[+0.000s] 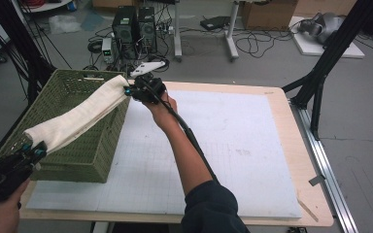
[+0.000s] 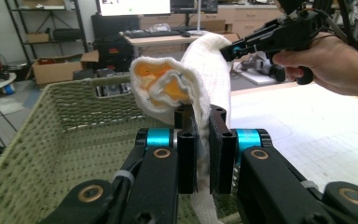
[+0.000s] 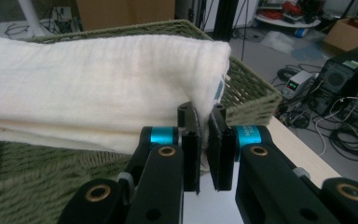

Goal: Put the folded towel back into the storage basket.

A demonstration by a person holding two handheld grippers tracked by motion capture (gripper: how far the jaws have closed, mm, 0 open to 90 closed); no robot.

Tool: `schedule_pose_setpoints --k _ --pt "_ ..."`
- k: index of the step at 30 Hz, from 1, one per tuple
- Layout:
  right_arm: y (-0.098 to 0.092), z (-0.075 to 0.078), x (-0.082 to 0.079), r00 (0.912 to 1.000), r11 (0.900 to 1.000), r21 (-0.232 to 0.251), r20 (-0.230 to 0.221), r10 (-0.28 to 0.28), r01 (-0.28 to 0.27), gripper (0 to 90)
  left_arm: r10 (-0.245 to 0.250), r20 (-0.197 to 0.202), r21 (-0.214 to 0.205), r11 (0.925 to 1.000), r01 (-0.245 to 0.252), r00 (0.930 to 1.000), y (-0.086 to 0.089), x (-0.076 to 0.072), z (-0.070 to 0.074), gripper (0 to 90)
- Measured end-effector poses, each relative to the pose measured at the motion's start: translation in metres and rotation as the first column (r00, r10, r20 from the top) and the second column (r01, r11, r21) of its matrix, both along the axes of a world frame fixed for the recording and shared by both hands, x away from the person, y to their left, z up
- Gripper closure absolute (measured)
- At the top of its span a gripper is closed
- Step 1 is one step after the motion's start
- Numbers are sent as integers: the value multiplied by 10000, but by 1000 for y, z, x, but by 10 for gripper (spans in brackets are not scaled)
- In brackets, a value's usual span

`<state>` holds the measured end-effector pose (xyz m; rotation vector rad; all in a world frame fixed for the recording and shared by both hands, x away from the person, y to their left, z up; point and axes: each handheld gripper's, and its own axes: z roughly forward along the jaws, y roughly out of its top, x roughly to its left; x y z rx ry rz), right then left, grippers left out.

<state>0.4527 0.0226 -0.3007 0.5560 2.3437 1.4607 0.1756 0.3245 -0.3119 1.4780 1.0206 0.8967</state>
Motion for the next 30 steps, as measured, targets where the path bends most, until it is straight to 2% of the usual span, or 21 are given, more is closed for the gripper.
schedule_pose_setpoints --k 7,10,13,22,30 --pt "35 0 10 10000 9996 -266 -22 19 -20 848 354 23 -68 9994 -353 9994 13 1 -1 835" --pt "38 -1 11 10000 9995 -306 8 6 -6 849 442 -30 -41 9990 -442 9990 17 2 -2 835" --pt "52 -4 16 9998 9989 -427 -106 -180 175 848 599 -201 -109 9981 -601 9980 23 6 -6 834" --pt "71 -7 23 9989 9979 -496 -170 -429 420 848 1036 -598 -77 9945 -1042 9928 36 18 -16 833" --pt "82 -6 24 9983 9967 -588 -122 -568 560 825 1386 -724 14 9903 -1388 9877 43 25 -19 827"
